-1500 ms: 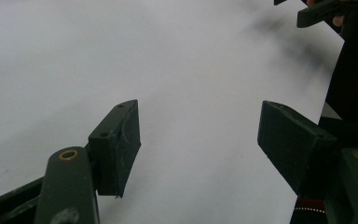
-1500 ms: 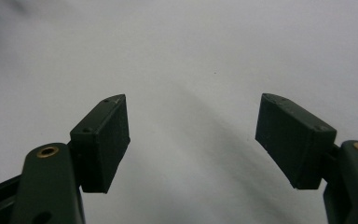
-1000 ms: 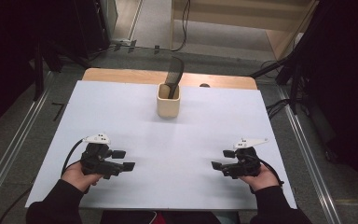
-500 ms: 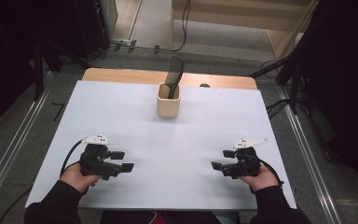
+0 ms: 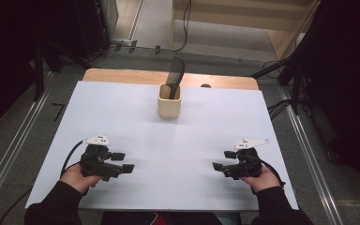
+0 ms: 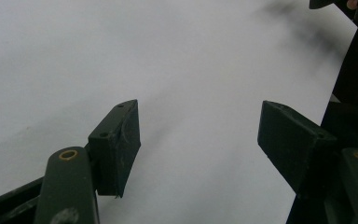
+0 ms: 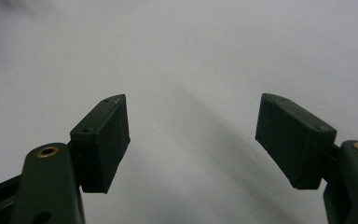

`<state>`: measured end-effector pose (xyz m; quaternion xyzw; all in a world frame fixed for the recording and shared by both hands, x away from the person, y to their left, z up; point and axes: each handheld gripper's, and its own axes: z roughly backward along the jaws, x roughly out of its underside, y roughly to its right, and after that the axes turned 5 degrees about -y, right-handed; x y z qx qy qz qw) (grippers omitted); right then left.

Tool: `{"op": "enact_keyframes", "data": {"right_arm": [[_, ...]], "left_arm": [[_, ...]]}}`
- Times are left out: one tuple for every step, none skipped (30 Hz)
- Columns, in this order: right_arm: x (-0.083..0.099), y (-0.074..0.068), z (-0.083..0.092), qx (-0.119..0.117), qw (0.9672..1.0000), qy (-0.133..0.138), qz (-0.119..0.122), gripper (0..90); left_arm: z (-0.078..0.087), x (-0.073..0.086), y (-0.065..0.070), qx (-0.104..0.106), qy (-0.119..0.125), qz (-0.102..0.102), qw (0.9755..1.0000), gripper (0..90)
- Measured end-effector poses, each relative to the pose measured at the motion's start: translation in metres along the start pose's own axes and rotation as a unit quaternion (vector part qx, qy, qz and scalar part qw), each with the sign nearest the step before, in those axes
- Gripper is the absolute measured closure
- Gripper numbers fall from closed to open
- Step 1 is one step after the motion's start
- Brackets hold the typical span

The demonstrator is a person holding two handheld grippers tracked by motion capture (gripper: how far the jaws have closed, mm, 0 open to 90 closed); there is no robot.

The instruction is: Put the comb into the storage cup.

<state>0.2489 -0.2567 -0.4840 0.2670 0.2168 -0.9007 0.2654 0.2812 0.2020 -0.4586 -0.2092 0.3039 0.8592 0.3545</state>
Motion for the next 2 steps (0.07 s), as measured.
{"op": "enact_keyframes", "data": {"right_arm": [[0.0000,-0.0001,0.0000,0.000,1.0000,-0.001,0.000,24.2],[0.0000,-0.0001,0.0000,0.000,1.0000,-0.001,-0.001,24.2]], "left_arm": [[-0.0001,0.0002,-0.0007,-0.003,0.001,-0.002,1.0000,27.9],[-0.0004,0.0006,-0.0014,-0.009,0.001,-0.005,1.0000,27.9]]}}
